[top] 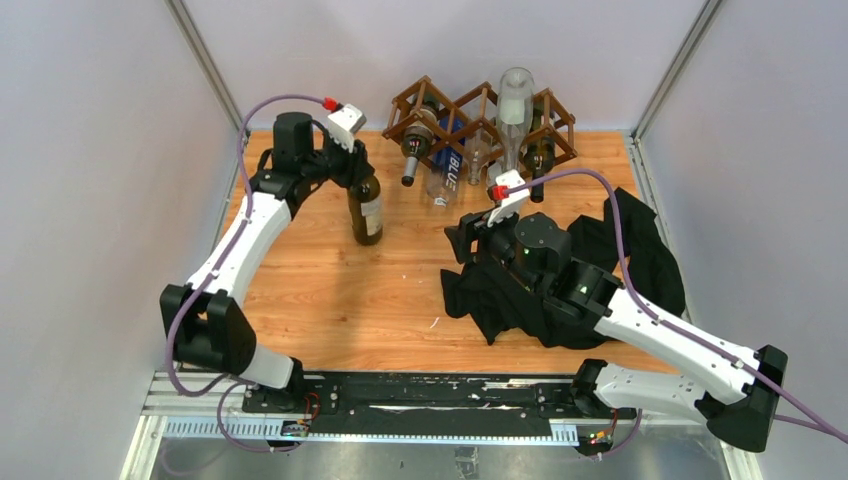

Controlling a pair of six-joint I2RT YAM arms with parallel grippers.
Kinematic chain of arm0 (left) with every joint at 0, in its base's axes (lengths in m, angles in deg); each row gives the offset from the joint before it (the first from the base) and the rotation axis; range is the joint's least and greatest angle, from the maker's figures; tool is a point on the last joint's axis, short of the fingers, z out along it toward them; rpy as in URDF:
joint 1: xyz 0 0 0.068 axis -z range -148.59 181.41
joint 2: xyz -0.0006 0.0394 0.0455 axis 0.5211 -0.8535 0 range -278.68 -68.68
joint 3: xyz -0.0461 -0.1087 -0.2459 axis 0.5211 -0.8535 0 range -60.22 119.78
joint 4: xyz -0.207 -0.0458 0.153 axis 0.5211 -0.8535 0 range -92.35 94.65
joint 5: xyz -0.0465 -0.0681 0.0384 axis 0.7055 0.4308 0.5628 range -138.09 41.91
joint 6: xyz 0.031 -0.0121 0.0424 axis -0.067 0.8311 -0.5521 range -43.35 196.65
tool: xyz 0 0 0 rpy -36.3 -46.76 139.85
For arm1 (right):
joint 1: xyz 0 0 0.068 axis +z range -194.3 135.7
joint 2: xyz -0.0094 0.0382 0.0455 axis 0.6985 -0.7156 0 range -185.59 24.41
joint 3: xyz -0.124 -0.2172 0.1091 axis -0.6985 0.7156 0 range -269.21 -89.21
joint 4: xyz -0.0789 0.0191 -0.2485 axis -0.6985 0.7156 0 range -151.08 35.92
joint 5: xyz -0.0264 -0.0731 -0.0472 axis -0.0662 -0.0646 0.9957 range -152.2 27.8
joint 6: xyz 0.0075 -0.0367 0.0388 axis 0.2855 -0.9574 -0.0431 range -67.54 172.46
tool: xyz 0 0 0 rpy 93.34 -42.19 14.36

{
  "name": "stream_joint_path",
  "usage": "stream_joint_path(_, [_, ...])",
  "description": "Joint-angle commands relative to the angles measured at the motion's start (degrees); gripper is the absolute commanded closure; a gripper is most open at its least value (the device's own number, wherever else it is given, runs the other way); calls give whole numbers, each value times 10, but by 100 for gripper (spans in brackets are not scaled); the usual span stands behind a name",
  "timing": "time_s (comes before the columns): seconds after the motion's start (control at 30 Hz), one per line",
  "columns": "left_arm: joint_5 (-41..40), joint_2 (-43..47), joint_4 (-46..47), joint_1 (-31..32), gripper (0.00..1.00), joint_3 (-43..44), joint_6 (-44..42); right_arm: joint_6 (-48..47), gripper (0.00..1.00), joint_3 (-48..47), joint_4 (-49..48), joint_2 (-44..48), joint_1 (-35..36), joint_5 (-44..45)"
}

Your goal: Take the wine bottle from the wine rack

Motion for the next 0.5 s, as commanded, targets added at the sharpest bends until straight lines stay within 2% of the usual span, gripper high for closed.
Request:
stream_joint_path(0.0, [-7,-32,65,-28,100,72,-3,-13,31,-21,15,7,-13,28])
stream_joint_path(0.47, [-42,-208,165,-56,100,249,55,-3,33,-36,42,4,-57,37])
